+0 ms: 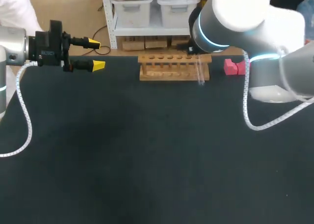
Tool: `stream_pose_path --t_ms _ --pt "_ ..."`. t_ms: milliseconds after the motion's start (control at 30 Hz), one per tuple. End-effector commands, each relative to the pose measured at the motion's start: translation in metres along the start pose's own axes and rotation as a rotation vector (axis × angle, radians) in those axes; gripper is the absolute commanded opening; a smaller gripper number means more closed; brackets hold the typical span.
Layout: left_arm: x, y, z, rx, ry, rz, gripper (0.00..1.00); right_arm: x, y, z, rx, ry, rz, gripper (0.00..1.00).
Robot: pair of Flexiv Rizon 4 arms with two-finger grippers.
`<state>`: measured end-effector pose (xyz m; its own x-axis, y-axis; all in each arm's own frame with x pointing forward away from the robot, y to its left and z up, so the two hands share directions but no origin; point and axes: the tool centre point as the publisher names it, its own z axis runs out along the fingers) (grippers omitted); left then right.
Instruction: Grasp the test tube, adjust it, and insert it.
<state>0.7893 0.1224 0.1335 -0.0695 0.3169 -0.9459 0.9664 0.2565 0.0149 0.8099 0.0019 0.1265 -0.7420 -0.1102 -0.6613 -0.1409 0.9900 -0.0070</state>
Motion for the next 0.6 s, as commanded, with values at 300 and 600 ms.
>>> stream_pose_path --t_ms 300,600 --pt "0.001 -0.001 0.0 -0.005 -0.004 0.003 1.0 -0.005 -0.015 -0.023 -0.037 -0.417 -0.019 0.0" --pt "0.001 -0.001 0.0 -0.005 -0.004 0.003 1.0 -0.008 -0.023 -0.03 -0.083 -0.478 -0.027 0.0"
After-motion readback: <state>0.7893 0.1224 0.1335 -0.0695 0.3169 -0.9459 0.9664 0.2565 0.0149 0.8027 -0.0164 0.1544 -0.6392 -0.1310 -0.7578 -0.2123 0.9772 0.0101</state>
